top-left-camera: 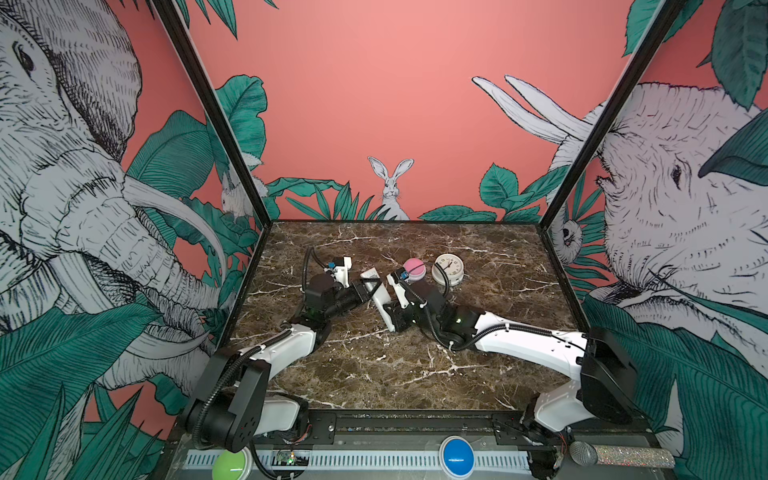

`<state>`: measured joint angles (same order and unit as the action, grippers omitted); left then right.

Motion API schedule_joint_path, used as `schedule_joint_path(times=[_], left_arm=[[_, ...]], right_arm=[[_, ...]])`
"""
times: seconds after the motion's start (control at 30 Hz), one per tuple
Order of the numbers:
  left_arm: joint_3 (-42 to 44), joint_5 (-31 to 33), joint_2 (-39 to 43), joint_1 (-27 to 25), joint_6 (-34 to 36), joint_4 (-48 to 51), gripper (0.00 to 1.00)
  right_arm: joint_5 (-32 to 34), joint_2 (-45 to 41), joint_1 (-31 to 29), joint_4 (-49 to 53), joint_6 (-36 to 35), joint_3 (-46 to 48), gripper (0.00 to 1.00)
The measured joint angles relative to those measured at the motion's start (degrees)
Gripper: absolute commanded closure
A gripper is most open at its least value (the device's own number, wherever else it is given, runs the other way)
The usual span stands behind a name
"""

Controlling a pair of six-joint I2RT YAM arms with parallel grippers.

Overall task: Load the batteries into the remote control
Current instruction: 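Position the white battery cover over the remote's battery compartment with the right gripper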

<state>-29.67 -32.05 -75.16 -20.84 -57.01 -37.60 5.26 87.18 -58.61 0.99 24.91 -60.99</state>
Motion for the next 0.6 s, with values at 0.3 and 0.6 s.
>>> schedule_joint_path(times=[0.3,0.6], left_arm=[[0.0,0.0,0.0,0.0,-0.2,0.0,1.00],[0.1,0.0,0.1,0.0,-0.2,0.0,1.00]], right_arm=[[0.7,0.0,0.0,-0.3,0.0,0.0,0.94],[2.1,0.0,0.0,-0.2,0.0,1.0,0.95]])
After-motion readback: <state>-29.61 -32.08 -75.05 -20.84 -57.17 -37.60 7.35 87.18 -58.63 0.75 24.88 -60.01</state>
